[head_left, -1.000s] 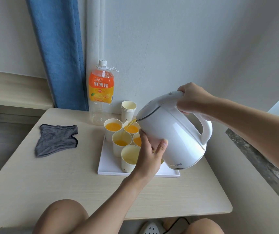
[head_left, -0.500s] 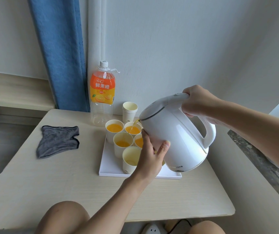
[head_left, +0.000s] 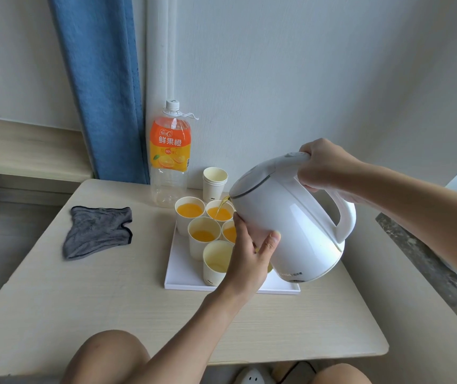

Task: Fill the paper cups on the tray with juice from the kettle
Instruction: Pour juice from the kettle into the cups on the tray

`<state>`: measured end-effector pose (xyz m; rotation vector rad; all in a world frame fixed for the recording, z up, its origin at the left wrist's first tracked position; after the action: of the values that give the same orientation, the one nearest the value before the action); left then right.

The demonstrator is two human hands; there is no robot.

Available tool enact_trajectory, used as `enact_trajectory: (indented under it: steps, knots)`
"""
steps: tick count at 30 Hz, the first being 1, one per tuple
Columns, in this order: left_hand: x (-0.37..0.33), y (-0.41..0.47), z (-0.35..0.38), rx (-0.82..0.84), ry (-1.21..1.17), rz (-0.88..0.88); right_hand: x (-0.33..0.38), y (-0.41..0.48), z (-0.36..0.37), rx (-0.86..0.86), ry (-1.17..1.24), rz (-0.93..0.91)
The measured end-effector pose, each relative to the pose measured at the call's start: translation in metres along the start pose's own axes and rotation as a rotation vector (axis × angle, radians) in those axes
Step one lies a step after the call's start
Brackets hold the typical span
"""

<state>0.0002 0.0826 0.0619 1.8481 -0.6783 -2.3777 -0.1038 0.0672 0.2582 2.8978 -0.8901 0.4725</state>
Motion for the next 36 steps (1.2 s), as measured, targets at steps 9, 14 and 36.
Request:
enact_trajectory:
  steps: [9,14,36]
  knots:
    - [0.0004,0.0002,-0.0015,-0.001,0.004,-0.008,0.0029,-0.0009,0.0015,-0.001,-0.013,-0.01]
    - [0.0005,0.0001,-0.0026,-0.007,0.01,-0.006,0.0036,-0.0018,0.002,0.004,-0.017,-0.013]
    - [-0.0008,0.0002,-0.0007,-0.012,0.005,-0.002,0.0073,-0.0049,0.0004,0.005,-0.059,-0.015]
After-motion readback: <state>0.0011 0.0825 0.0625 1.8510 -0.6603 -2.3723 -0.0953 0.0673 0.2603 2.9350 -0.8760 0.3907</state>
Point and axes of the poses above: each hand's wrist, its own y-axis towards the middle knuckle, its own z-axis out of the palm, x = y × z, the point moved 6 cm from there along y, towards the middle knuckle, and after that the axes turned 14 degrees about z, right-handed, at the moved point
